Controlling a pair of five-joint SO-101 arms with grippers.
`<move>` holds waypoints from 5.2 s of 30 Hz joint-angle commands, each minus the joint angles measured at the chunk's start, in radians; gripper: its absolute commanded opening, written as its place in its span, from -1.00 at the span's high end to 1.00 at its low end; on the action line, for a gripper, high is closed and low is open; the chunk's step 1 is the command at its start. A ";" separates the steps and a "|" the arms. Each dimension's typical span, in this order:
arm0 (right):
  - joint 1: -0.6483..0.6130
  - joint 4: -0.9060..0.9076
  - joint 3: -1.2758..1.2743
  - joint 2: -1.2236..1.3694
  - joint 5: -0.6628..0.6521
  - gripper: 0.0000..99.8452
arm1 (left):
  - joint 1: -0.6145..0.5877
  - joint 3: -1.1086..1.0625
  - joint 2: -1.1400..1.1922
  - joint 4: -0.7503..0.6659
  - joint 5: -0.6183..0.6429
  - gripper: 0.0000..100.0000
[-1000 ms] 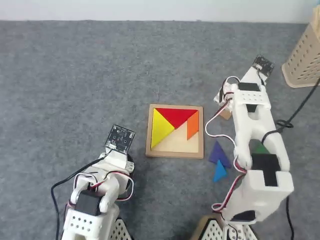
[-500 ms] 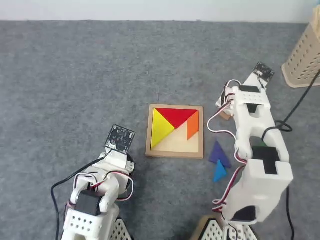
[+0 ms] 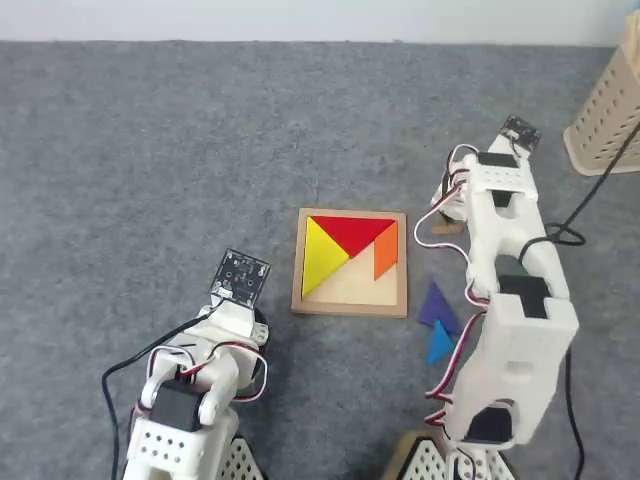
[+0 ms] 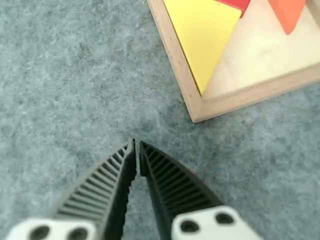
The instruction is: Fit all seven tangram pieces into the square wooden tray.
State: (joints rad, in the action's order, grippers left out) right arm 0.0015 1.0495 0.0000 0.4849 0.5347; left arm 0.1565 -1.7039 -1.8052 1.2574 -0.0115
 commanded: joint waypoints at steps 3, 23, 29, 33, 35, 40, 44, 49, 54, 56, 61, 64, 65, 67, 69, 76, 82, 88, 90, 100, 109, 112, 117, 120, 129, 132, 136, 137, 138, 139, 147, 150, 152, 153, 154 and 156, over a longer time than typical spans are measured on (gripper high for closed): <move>0.013 0.056 0.017 -0.028 -0.014 0.86 | 0.003 0.019 -0.020 0.006 0.006 0.98; -0.147 0.231 -0.081 -0.409 -0.582 0.99 | 0.003 0.019 -0.020 0.006 0.006 0.98; -0.309 0.101 -0.236 -0.469 -0.628 0.99 | 0.003 0.019 -0.020 0.006 0.006 0.98; -0.326 0.074 -0.236 -0.469 -0.632 0.99 | 0.003 0.019 -0.020 0.006 0.006 0.98; -0.334 0.054 -0.236 -0.469 -0.637 0.99 | 0.003 0.019 -0.020 0.006 0.006 0.98; -0.410 0.018 -0.236 -0.467 -0.629 0.99 | 0.003 0.019 -0.020 0.006 0.006 0.98; -0.440 0.015 -0.235 -0.443 -0.583 0.99 | 0.003 0.019 -0.020 0.006 0.006 0.98; -0.417 0.025 -0.169 -0.315 -0.528 0.99 | 0.003 0.019 -0.020 0.006 0.006 0.98; -0.406 0.025 -0.138 -0.237 -0.516 0.99 | 0.003 0.019 -0.020 0.006 0.006 0.98; -0.406 0.025 -0.133 -0.228 -0.516 0.98 | 0.003 0.019 -0.020 0.006 0.006 0.98; -0.406 0.041 -0.132 -0.231 -0.514 0.85 | 0.003 0.019 -0.020 0.006 0.006 0.98; -0.406 0.041 -0.132 -0.232 -0.514 0.69 | 0.003 0.019 -0.020 0.006 0.006 0.98; -0.406 0.041 -0.132 -0.232 -0.514 0.67 | 0.003 0.019 -0.020 0.006 0.006 0.98; -0.406 0.041 -0.132 -0.232 -0.512 0.69 | 0.003 0.019 -0.020 0.006 0.006 0.98; -0.406 0.045 -0.129 -0.245 -0.511 0.71 | 0.003 0.019 -0.020 0.006 0.006 0.98; -0.414 0.156 -0.089 -0.340 -0.476 0.72 | 0.003 0.019 -0.020 0.006 0.006 0.98; -0.430 0.157 -0.092 -0.344 -0.476 0.72 | 0.003 0.019 -0.020 0.006 0.006 0.98; -0.478 0.134 -0.126 -0.343 -0.477 0.72 | 0.003 0.019 -0.020 0.006 0.006 0.98; -0.478 0.124 -0.138 -0.344 -0.477 0.72 | 0.003 0.019 -0.020 0.006 0.006 0.98; -0.541 0.114 -0.140 -0.302 -0.476 0.72 | 0.003 0.019 -0.020 0.006 0.006 0.98; -0.541 0.122 -0.141 -0.308 -0.477 0.73 | 0.003 0.019 -0.020 0.006 0.006 0.98; -0.539 0.124 -0.181 -0.326 -0.499 0.94 | 0.003 0.019 -0.020 0.006 0.006 0.98; -0.538 0.087 -0.259 -0.348 -0.549 0.99 | 0.003 0.019 -0.020 0.006 0.006 0.98; -0.521 0.028 -0.292 -0.334 -0.552 0.99 | 0.003 0.019 -0.020 0.006 0.006 0.98; -0.400 0.008 -0.229 -0.254 -0.555 0.99 | 0.003 0.019 -0.020 0.006 0.006 0.98; -0.412 -0.002 -0.227 -0.283 -0.554 0.99 | 0.003 0.019 -0.020 0.006 0.006 0.98; -0.430 -0.048 -0.250 -0.337 -0.554 0.99 | 0.003 0.019 -0.020 0.006 0.006 0.98; -0.430 -0.044 -0.255 -0.358 -0.554 0.99 | 0.003 0.019 -0.020 0.006 0.006 0.98; -0.426 -0.035 -0.259 -0.387 -0.554 0.99 | 0.003 0.019 -0.020 0.006 0.006 0.98; -0.423 -0.015 -0.262 -0.420 -0.554 0.99 | 0.003 0.019 -0.020 0.006 0.006 0.98; -0.346 0.243 -0.265 -0.713 -0.723 0.99 | 0.003 0.019 -0.020 0.006 0.006 0.98; -0.237 0.351 -0.293 -0.768 -0.795 0.99 | 0.003 0.019 -0.020 0.006 0.006 0.98; -0.147 0.357 -0.356 -0.794 -0.813 0.99 | 0.003 0.019 -0.020 0.006 0.006 0.98; -0.099 0.354 -0.394 -0.806 -0.829 0.99 | 0.003 0.019 -0.020 0.006 0.006 0.98; -0.054 0.354 -0.434 -0.816 -0.865 0.99 | 0.003 0.019 -0.020 0.006 0.006 0.98; 0.042 0.352 -0.509 -0.834 -0.939 0.99 | 0.003 0.019 -0.020 0.006 0.006 0.98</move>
State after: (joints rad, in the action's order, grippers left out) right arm -0.0829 1.3886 -0.4465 -0.2793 -0.3076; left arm 0.1565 -1.7039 -1.8052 1.2574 -0.0115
